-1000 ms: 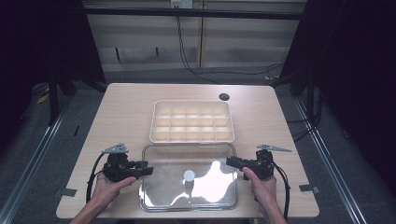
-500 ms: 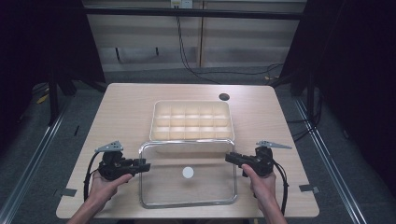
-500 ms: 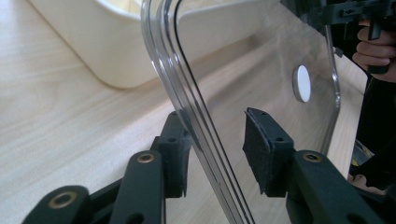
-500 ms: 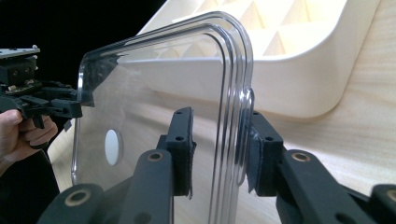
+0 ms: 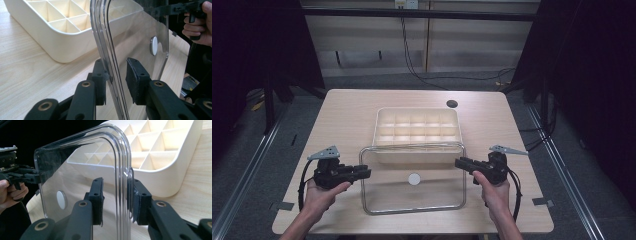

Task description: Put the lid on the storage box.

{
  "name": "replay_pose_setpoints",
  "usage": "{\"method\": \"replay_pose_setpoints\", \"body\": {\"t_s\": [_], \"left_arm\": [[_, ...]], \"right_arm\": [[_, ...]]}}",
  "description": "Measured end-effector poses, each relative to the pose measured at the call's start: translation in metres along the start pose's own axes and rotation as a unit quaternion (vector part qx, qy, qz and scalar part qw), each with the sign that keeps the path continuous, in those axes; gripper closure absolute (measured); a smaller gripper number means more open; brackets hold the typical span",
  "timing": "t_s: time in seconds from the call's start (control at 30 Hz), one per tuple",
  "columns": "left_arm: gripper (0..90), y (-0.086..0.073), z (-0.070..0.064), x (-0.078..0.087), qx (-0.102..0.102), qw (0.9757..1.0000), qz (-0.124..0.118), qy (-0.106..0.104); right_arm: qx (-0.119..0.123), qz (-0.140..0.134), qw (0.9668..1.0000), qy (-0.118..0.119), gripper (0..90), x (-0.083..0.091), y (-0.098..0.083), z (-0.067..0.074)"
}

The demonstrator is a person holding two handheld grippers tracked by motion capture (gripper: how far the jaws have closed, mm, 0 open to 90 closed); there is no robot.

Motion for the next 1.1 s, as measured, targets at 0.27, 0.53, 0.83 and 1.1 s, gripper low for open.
{"method": "replay_pose_setpoints", "body": {"t_s": [0.27, 0.53, 0.83, 1.1], "left_arm": [[71.5, 0.01, -0.001, 0.004, -0.012, 0.9998, -0.013, 0.0], [71.7, 0.021, 0.002, 0.007, -0.005, 0.9995, -0.028, 0.009], [71.5, 0.03, 0.002, 0.008, -0.007, 0.9992, -0.037, 0.011], [71.4, 0.044, 0.001, 0.012, -0.013, 0.9986, -0.047, 0.019]], "right_arm": [[0.009, -0.008, 0.9999, 0.001, 67.3, 0.004, 0.01, 0.006], [0.021, -0.017, 0.9996, -0.001, 67.2, 0.001, 0.024, 0.009], [0.027, -0.028, 0.9992, 0.0, 67.3, 0.003, 0.034, 0.011], [0.031, -0.041, 0.9987, 0.003, 67.2, 0.004, 0.042, 0.012]]}}
Point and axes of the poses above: each handheld gripper's, and its own axes: x roughly backward along the jaws, y roughly out of its top, z roughly to its left, the point moved 6 cm from there along -x, roughly forward along the jaws, and after that the axes turned 13 degrees about y, right-handed, at the moved point
